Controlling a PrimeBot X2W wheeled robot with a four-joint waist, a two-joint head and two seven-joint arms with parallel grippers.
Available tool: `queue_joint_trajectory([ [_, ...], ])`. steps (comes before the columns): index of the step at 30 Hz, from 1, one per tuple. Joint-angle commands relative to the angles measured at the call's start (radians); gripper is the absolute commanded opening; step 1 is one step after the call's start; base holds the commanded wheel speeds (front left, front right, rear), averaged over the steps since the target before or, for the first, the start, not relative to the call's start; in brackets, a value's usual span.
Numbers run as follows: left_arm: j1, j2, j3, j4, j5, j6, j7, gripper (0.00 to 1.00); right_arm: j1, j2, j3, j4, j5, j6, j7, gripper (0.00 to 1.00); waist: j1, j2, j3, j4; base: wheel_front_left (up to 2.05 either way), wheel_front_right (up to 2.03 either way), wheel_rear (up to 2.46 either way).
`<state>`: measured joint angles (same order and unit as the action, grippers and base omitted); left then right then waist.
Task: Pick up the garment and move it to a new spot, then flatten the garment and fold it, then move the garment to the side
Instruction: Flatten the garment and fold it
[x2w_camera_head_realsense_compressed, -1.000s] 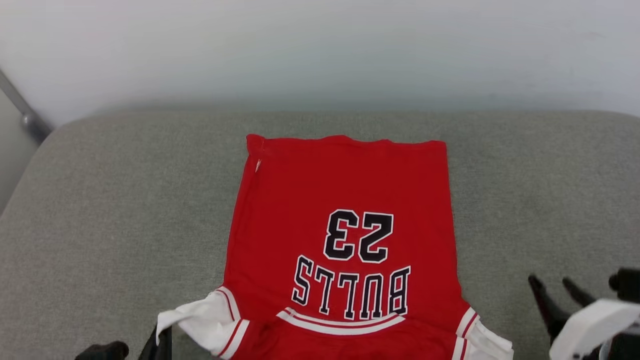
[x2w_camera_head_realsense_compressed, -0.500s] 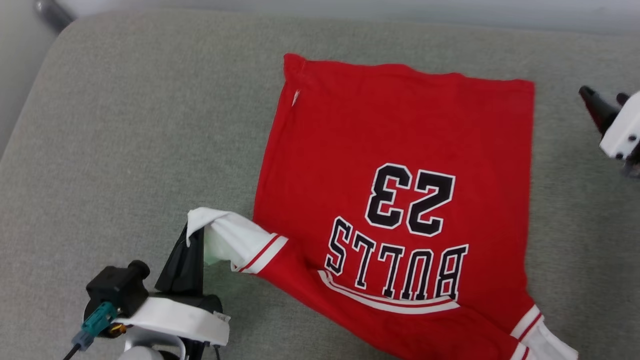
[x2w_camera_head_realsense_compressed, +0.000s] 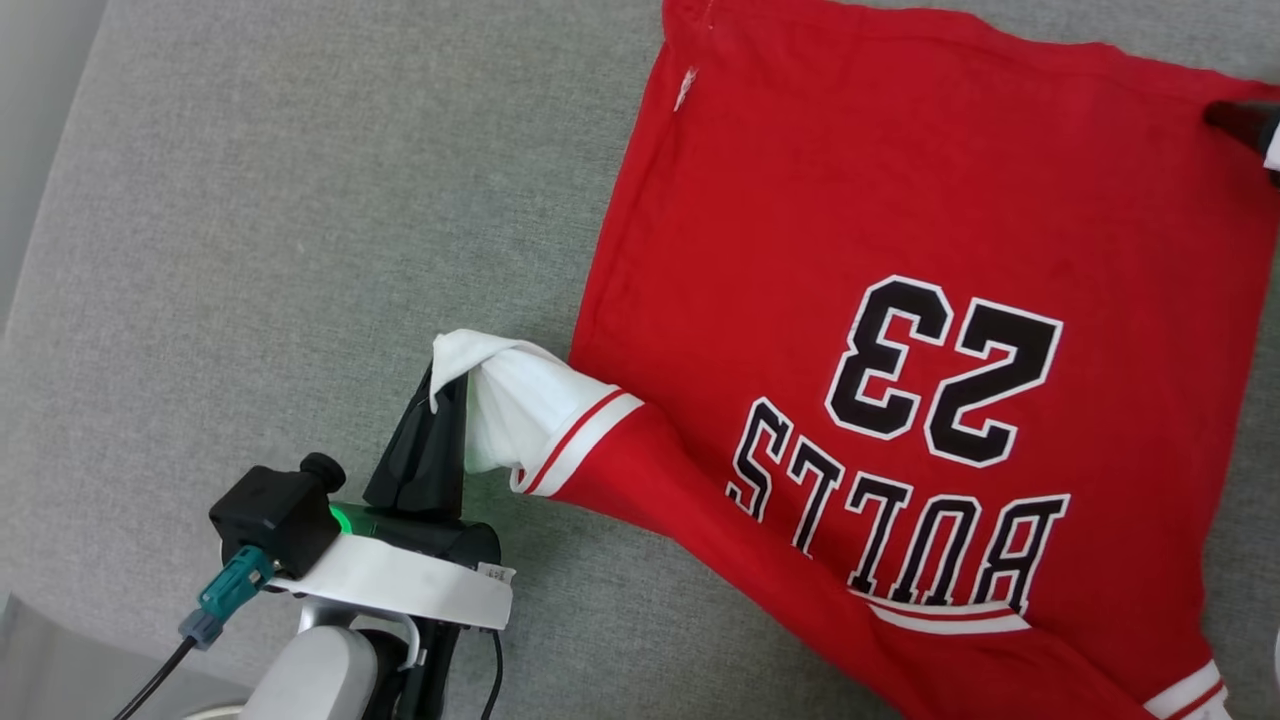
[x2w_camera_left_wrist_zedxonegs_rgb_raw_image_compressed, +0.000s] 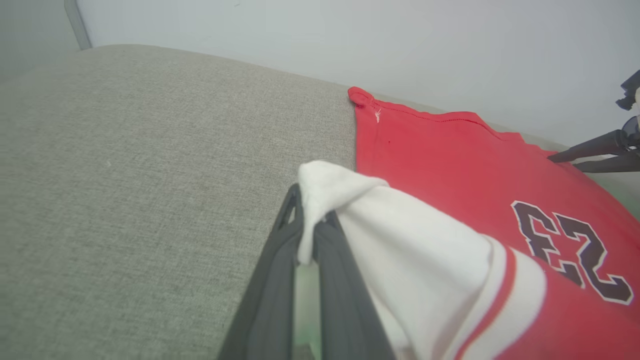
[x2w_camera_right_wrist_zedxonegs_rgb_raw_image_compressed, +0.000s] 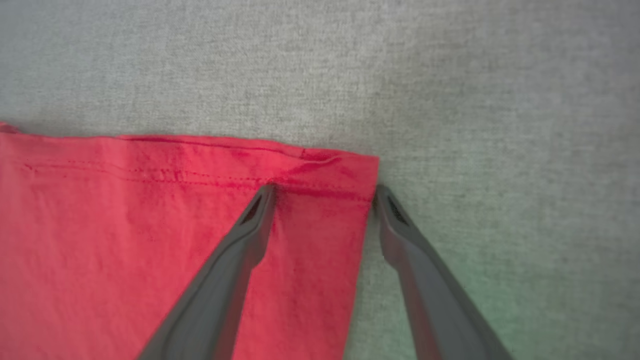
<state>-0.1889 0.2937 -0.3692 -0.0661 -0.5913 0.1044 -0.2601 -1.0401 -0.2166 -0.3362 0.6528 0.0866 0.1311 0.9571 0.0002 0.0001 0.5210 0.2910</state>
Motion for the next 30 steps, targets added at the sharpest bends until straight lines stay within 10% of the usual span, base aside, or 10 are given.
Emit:
queue_joint_trajectory([
  [1, -0.005, -0.012, 0.009, 0.008, 0.011, -0.009, -0.007, 0.0, 0.038, 0.033, -0.011, 0.048, -0.009, -0.001, 0.04, 1.0, -0.0002, -0.0001, 0.012, 0.013, 0.0, 0.0, 0.0],
  [2, -0.003, -0.016, 0.013, 0.012, 0.014, -0.016, -0.007, 0.0, 0.043, 0.041, -0.019, 0.056, -0.021, -0.001, 0.06, 1.0, -0.0002, -0.0001, 0.012, 0.014, 0.0, 0.0, 0.0],
  [3, -0.002, -0.021, 0.016, 0.017, 0.019, -0.022, -0.007, 0.0, 0.048, 0.046, -0.027, 0.063, -0.03, -0.001, 0.077, 0.46, -0.0002, -0.0001, 0.011, 0.016, 0.0, 0.0, 0.0],
  [5, -0.003, -0.033, 0.023, 0.027, 0.026, -0.033, -0.007, 0.0, 0.055, 0.052, -0.032, 0.062, -0.043, -0.001, 0.096, 0.0, -0.0002, -0.0001, 0.009, 0.02, 0.0, 0.0, 0.0],
  [18, 0.053, -0.033, 0.045, 0.126, 0.053, -0.057, -0.003, 0.0, 0.085, -0.083, 0.149, -0.08, -0.004, -0.001, -0.033, 0.0, -0.0002, -0.0001, -0.154, -0.019, 0.0, 0.0, 0.0],
  [30, 0.216, 0.037, 0.099, 0.124, 0.037, 0.035, 0.058, 0.0, 0.531, -0.268, 0.203, -0.324, 0.219, -0.001, 0.032, 0.0, -0.0002, -0.0001, -0.41, -0.163, 0.0, 0.0, 0.0],
])
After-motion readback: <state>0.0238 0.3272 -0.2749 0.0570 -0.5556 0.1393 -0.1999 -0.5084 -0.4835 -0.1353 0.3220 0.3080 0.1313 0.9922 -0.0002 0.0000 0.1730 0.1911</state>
